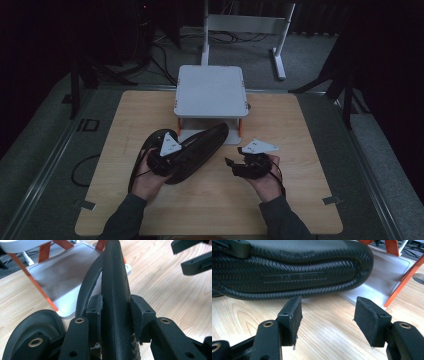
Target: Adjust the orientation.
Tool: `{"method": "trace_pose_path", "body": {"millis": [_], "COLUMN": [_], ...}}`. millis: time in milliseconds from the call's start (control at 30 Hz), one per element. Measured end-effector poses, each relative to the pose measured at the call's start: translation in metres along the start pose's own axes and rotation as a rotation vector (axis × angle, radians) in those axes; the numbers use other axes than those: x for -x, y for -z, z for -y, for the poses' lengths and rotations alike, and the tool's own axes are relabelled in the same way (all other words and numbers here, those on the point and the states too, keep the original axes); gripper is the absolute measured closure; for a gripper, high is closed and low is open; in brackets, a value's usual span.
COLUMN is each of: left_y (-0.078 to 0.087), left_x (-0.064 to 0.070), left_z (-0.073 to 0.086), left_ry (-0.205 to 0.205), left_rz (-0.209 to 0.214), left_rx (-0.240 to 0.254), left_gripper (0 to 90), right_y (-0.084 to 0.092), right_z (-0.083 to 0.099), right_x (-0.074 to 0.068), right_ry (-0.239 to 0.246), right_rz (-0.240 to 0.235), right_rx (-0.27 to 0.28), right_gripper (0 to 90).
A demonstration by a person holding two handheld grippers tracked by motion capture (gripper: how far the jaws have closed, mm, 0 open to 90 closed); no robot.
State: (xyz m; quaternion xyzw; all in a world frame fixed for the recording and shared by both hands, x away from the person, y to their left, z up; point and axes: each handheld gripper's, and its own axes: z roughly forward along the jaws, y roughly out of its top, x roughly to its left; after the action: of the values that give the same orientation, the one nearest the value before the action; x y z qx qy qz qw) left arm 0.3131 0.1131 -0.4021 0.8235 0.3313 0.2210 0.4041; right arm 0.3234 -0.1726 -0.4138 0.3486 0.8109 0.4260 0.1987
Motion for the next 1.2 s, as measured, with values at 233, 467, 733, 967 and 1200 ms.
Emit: {"method": "trace_pose_path", "body": {"millis": [233, 467, 733, 967, 1200], "left_y": [-0.011, -0.004, -0.002, -0.003, -0.006], "left_x": [0.015, 0.021, 0.028, 0.030, 0.023], "left_z": [0.014, 0.020, 0.018, 0.021, 0.026], "left_ry": [0.015, 0.090, 0.089, 0.088, 0.124], "left_rz": [0.089, 0.274, 0.372, 0.336, 0.302], "left_rx": [-0.046, 0.005, 0.020, 0.014, 0.006], "left_gripper": [62.8, 54.7, 49.7, 46.6, 46.7], "right_y": [0.001, 0.001, 0.003, 0.003, 0.003], "right_z": [0.003, 0.002, 0.002, 0.004, 0.007], "right_x": [0.002, 0.002, 0.004, 0.007, 0.008], "right_ry": [-0.005, -0.010, -0.015, -0.017, -0.020], "right_rz": [0.006, 0.007, 0.010, 0.017, 0.016], "right_rx": [-0.001, 0.001, 0.007, 0.001, -0.007], "right_gripper": [38.8, 38.7, 38.7, 38.7, 38.7]}}
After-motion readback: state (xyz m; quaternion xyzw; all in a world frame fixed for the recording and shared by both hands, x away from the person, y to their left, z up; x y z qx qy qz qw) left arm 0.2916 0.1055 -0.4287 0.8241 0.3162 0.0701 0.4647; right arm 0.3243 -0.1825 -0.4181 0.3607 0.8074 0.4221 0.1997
